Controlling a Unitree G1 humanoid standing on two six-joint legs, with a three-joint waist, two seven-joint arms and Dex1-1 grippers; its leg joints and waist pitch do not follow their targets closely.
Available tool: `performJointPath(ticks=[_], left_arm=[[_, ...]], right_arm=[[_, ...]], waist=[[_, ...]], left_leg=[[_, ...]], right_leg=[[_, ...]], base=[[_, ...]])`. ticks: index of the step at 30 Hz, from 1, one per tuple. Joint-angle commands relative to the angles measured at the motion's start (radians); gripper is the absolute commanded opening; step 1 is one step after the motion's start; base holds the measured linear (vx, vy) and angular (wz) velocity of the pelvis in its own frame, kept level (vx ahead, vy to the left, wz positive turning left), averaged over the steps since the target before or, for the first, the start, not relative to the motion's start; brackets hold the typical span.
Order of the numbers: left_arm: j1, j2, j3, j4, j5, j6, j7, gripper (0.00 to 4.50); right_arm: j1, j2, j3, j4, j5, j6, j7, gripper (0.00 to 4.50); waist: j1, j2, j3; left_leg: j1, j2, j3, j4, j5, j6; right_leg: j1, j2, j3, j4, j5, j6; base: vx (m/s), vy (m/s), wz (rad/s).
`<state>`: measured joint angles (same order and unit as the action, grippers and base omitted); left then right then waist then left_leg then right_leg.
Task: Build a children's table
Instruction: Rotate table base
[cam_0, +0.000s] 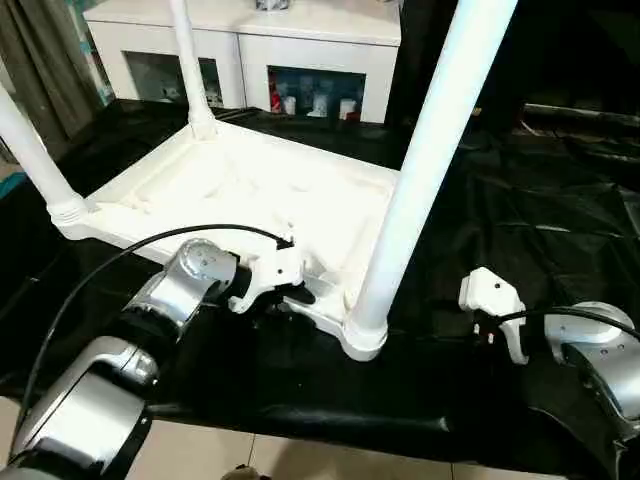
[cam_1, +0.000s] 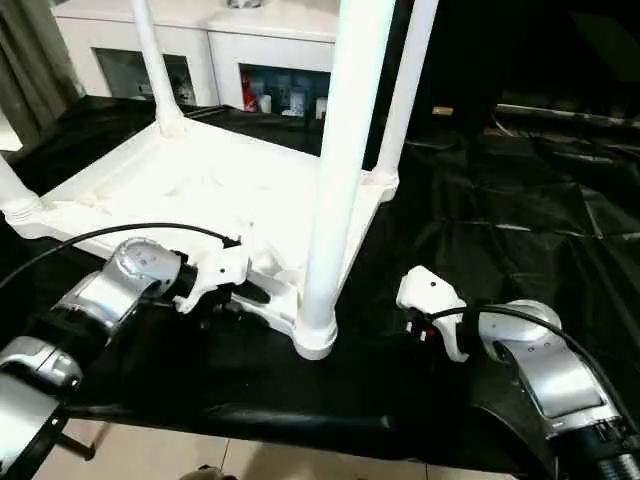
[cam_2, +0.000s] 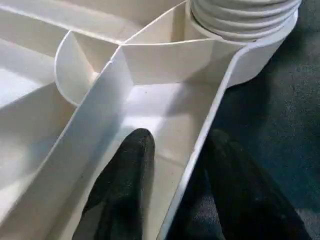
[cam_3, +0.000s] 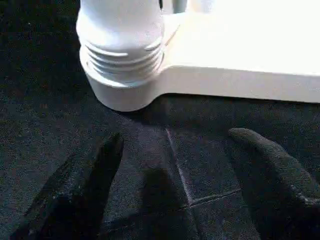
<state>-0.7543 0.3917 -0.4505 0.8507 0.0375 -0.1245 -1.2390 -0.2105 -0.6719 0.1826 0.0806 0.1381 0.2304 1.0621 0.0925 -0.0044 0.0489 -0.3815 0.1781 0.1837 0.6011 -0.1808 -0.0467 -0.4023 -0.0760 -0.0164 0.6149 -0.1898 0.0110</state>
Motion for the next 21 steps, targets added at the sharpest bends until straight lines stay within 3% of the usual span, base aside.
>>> performJointPath(ticks=[1, 3, 6, 9, 12, 13, 15, 17, 18, 21], left_arm=[[-0.018, 0.001, 0.007, 0.009, 0.017, 0.053, 0.016, 1.57], [-0.013, 0.012, -0.007, 0.007, 0.045, 0.105, 0.029, 1.4], [0.009, 0.0, 0.028, -0.04, 0.017, 0.256, 0.06, 1.23], [0.028, -0.018, 0.059, -0.089, -0.002, 0.383, 0.116, 1.06], [0.054, -0.043, 0.089, -0.154, -0.015, 0.519, 0.19, 0.97], [0.076, -0.047, 0.09, -0.199, -0.009, 0.556, 0.201, 0.93], [0.091, -0.051, 0.089, -0.22, -0.003, 0.557, 0.211, 0.91], [0.126, -0.068, 0.093, -0.271, -0.002, 0.571, 0.231, 0.86], [0.14, -0.074, 0.092, -0.284, -0.008, 0.534, 0.227, 0.85], [0.174, -0.067, 0.077, -0.333, -0.018, 0.459, 0.191, 0.83]], right_arm=[[-0.017, 0.008, 0.005, 0.019, -0.029, -0.013, -0.03, 3.68], [-0.023, 0.017, 0.003, 0.038, -0.048, -0.019, -0.059, 3.68], [-0.042, 0.037, -0.008, 0.081, -0.085, -0.017, -0.139, 3.68], [-0.072, 0.062, -0.022, 0.136, -0.114, 0.003, -0.224, 3.68], [-0.09, 0.086, -0.032, 0.167, -0.121, 0.021, -0.275, 3.68], [-0.094, 0.1, -0.032, 0.173, -0.123, 0.025, -0.288, 3.68], [-0.095, 0.11, -0.029, 0.176, -0.127, 0.027, -0.295, 3.68], [-0.097, 0.133, -0.014, 0.188, -0.141, 0.022, -0.315, 3.68], [-0.097, 0.144, -0.007, 0.191, -0.144, 0.022, -0.321, 3.68], [-0.1, 0.163, 0.009, 0.197, -0.144, 0.021, -0.328, 3.68]], waist=[[0.004, -0.003, -0.064], [0.002, -0.002, -0.063], [-0.003, -0.003, -0.058], [-0.01, -0.003, -0.061], [-0.023, -0.007, -0.061], [-0.026, -0.01, -0.061], [-0.03, -0.013, -0.062], [-0.031, -0.008, -0.059], [-0.032, -0.015, -0.059], [-0.027, -0.008, -0.057]], left_leg=[[0.022, 0.047, -0.015, -0.07, -0.214, 0.041], [0.023, 0.047, -0.015, -0.071, -0.222, 0.038], [0.023, 0.046, -0.016, -0.077, -0.249, 0.019], [0.021, 0.044, -0.017, -0.075, -0.236, 0.011], [0.019, 0.041, -0.016, -0.071, -0.218, 0.021], [0.013, 0.038, -0.016, -0.069, -0.2, 0.039], [0.013, 0.038, -0.015, -0.069, -0.19, 0.047], [0.017, 0.04, -0.015, -0.07, -0.209, 0.051], [0.016, 0.04, -0.015, -0.071, -0.211, 0.052], [0.021, 0.043, -0.017, -0.076, -0.247, 0.041]], right_leg=[[0.047, -0.061, 0.025, -0.062, -0.071, -0.281], [0.046, -0.062, 0.025, -0.065, -0.095, -0.278], [0.047, -0.062, 0.025, -0.071, -0.164, -0.268], [0.048, -0.062, 0.025, -0.069, -0.158, -0.269], [0.052, -0.06, 0.024, -0.068, -0.131, -0.28], [0.056, -0.06, 0.023, -0.071, -0.136, -0.274], [0.056, -0.057, 0.024, -0.072, -0.13, -0.271], [0.05, -0.056, 0.023, -0.077, -0.175, -0.259], [0.049, -0.055, 0.023, -0.079, -0.186, -0.256], [0.043, -0.056, 0.024, -0.084, -0.243, -0.238]], base=[[0.0, 0.0, 0.0], [0.0, 0.0, 0.0], [0.0, 0.0, 0.0], [0.0, 0.0, 0.0], [0.0, 0.0, 0.0], [0.0, 0.0, 0.0], [0.0, 0.0, 0.0], [0.0, 0.0, 0.0], [0.0, 0.0, 0.0], [0.0, 0.0, 0.0]])
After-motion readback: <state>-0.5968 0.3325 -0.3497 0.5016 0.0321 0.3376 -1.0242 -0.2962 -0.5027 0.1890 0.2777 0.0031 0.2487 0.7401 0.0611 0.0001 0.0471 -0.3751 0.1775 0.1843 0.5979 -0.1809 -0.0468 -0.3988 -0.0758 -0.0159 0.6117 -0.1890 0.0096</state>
